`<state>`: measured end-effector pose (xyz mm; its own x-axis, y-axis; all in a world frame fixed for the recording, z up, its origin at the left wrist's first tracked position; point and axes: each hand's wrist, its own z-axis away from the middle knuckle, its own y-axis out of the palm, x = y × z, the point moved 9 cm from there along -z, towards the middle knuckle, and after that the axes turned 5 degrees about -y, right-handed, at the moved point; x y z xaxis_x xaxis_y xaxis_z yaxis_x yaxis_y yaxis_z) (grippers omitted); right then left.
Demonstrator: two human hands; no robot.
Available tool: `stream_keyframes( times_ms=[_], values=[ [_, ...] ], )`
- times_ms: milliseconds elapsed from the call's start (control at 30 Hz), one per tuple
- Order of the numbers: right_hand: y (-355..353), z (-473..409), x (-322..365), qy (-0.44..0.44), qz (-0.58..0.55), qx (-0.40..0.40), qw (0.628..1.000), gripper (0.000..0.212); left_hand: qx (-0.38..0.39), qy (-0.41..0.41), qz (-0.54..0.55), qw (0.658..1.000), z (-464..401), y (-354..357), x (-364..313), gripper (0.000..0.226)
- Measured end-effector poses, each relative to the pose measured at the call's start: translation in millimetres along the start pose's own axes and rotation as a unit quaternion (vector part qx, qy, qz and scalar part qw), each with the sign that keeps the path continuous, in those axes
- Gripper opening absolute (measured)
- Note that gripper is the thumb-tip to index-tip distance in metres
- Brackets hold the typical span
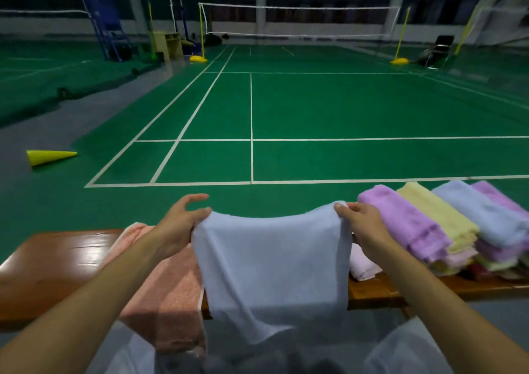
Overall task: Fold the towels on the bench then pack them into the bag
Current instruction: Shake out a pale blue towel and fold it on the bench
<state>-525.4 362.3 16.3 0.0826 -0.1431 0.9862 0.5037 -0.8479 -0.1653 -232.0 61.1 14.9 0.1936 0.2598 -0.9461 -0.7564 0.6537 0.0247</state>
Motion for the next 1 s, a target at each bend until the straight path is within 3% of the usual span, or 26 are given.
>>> stream_keyframes(
  times_ms=[67,267,533,700,833,1000],
  values=[
    [-9,1,12,-0.015,0.001,-0.019,1.000,0.038,-0.008,0.033,-0.032,0.999,7,-3,-20,0.023],
    [-18,9,68,-0.126,0.034,0.034,0.991,0.013,-0.041,0.089,-0.092,0.991,23,-9,-78,0.022],
    [-42,3,148,-0.224,0.125,0.025,0.966,0.042,0.008,0.184,-0.248,0.951,42,3,-154,0.058],
    [-50,-3,184,-0.275,0.229,-0.019,0.933,0.045,-0.069,0.289,-0.406,0.864,58,8,-193,0.025],
    [-46,-7,198,-0.259,0.273,0.011,0.927,0.040,-0.083,0.302,-0.440,0.841,66,14,-204,0.017],
    [-42,10,217,-0.306,0.387,0.026,0.869,0.029,-0.116,0.329,-0.438,0.829,77,7,-214,0.013]
  ],
)
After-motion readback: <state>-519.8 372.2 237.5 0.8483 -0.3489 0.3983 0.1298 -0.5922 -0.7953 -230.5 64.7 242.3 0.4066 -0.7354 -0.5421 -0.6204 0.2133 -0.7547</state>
